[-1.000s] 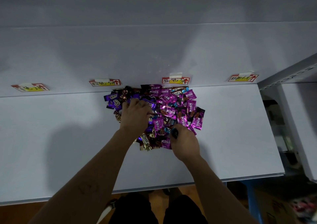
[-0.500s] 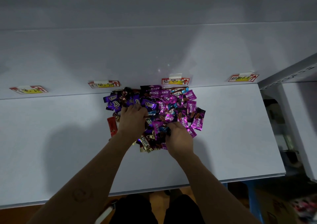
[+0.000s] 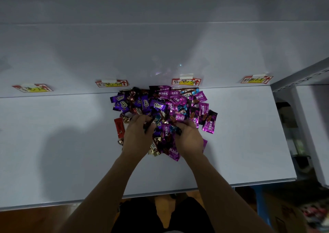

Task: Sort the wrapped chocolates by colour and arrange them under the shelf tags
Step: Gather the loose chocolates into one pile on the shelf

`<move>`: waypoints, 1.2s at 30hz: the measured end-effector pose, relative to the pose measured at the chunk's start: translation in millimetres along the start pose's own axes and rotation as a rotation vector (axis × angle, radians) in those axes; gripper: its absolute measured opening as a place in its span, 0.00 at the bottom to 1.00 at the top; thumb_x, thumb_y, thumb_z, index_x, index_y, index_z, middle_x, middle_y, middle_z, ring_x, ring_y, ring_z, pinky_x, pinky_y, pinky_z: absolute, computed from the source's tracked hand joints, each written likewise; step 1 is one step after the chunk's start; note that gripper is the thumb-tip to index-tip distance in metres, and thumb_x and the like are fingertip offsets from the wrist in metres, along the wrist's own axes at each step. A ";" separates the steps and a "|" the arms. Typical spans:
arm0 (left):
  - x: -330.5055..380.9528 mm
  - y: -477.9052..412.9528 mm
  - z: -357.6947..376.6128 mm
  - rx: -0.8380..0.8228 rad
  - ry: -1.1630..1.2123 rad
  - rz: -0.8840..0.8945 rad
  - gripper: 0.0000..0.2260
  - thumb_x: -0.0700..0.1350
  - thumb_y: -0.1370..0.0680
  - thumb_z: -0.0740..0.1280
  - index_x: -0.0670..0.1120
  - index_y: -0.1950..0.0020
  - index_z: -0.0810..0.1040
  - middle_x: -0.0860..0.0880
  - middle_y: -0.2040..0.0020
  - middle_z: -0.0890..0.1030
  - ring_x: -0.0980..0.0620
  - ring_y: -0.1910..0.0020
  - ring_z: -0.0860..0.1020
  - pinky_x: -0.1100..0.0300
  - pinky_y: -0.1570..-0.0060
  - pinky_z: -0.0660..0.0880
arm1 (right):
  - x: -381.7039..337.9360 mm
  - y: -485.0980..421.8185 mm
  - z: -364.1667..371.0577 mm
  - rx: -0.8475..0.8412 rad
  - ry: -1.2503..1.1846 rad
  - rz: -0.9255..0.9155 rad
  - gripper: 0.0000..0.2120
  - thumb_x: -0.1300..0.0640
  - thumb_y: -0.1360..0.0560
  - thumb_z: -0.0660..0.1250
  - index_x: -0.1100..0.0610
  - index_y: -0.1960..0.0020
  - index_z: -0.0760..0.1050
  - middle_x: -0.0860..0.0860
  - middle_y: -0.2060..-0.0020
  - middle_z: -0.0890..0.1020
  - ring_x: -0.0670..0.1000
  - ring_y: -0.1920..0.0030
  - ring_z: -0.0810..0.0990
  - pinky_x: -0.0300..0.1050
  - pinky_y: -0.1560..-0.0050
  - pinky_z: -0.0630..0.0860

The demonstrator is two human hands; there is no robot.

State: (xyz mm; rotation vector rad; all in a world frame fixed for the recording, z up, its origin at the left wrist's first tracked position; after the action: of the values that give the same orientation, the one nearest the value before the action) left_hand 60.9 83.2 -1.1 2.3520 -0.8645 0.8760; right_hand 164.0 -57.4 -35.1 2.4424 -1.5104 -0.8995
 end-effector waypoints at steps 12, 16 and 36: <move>-3.2 7.3 15.9 -0.147 0.111 -0.137 0.04 0.42 0.21 0.65 0.50 0.51 0.72 0.54 0.57 0.76 0.59 0.62 0.75 0.69 0.64 0.69 | 5.2 -10.8 -4.7 0.017 0.008 -0.002 0.17 0.59 0.23 0.64 0.54 0.34 0.75 0.49 0.28 0.68 0.54 0.33 0.72 0.50 0.42 0.76; -6.5 11.3 13.4 -0.161 0.143 -0.161 0.05 0.41 0.22 0.67 0.47 0.47 0.75 0.55 0.53 0.77 0.57 0.55 0.76 0.70 0.61 0.69 | 7.1 -12.3 2.0 0.013 0.039 0.016 0.18 0.58 0.23 0.64 0.53 0.33 0.74 0.49 0.25 0.62 0.54 0.33 0.72 0.49 0.44 0.76; -26.5 29.1 7.0 -0.183 0.278 -0.256 0.06 0.45 0.23 0.69 0.49 0.48 0.75 0.55 0.53 0.78 0.57 0.53 0.77 0.65 0.56 0.72 | 10.8 -1.7 9.1 0.142 -0.013 -0.027 0.13 0.57 0.23 0.66 0.59 0.39 0.76 0.57 0.39 0.72 0.57 0.51 0.79 0.47 0.55 0.80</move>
State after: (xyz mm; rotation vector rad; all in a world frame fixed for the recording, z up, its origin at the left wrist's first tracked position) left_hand 27.6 69.2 -18.3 2.0639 -0.4957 0.9437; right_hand 163.8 -63.9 -47.7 2.5655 -1.6011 -0.8413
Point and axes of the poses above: each hand's wrist, its own y-axis away from the middle knuckle, its own z-axis out of the palm, x = y × z, the point moved 6 cm from there along -y, towards the middle knuckle
